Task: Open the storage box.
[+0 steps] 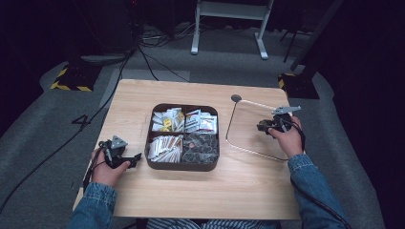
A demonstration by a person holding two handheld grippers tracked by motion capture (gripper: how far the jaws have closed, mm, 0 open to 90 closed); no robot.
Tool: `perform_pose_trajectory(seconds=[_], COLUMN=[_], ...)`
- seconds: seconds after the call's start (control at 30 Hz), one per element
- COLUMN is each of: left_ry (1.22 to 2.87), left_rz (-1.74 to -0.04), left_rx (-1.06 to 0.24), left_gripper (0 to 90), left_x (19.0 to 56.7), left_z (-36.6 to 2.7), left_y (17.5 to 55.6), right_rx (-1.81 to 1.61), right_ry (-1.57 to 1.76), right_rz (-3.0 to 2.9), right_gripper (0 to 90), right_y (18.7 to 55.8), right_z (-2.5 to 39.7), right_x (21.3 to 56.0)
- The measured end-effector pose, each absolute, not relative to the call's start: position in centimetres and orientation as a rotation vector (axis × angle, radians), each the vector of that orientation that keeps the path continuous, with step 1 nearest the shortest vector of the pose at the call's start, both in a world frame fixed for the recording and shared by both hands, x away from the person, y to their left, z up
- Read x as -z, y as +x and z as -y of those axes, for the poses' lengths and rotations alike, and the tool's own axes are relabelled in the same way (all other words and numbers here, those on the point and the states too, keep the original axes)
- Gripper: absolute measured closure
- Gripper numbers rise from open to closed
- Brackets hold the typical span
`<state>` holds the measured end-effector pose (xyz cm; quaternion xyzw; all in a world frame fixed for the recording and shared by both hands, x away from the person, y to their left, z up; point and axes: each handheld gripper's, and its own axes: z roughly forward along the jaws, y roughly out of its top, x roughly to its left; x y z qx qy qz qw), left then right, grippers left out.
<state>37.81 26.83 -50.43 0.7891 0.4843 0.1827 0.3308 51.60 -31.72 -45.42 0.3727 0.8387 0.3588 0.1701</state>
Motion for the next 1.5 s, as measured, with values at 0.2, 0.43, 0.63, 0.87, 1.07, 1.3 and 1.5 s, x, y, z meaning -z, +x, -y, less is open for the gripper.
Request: perform_pose_trajectory(seconds=[0.2, 0.43, 0.63, 0.87, 1.07, 1.3, 1.5], left_ry=[2.063, 2.063, 2.063, 2.064, 2.063, 2.064, 2.050], left_rz=[-1.267, -1.266, -1.267, -1.266, -1.266, -1.266, -1.276], left_rx=[-0.477, -0.478, -0.477, -0.477, -0.477, -0.478, -0.480], left_gripper=[23.4, 23.4, 23.4, 23.4, 23.4, 23.4, 25.5], left_x=[50.4, 50.4, 50.4, 50.4, 50.4, 50.4, 50.4], left_z=[-26.8, -26.8, -26.8, -26.8, -26.8, -26.8, -26.9], left_y=[37.8, 37.8, 37.8, 37.8, 37.8, 37.8, 37.8], right_rx=[-1.001, -0.989, -0.987, -1.015, -1.041, -1.075, -1.118], right_ry=[1.067, 1.040, 1.040, 1.049, 1.071, 1.096, 1.136], right_rz=[-2.400, -2.432, -2.442, -2.428, -2.413, -2.363, -2.316], right_gripper=[58.8, 58.8, 58.8, 58.7, 56.6, 44.3, 37.9], right_y=[51.5, 51.3, 51.3, 51.3, 51.2, 51.0, 50.9], right_z=[31.8, 31.7, 31.5, 31.6, 31.7, 31.4, 31.3], right_x=[46.7, 47.9, 48.7, 48.9, 49.1, 48.6, 47.6])
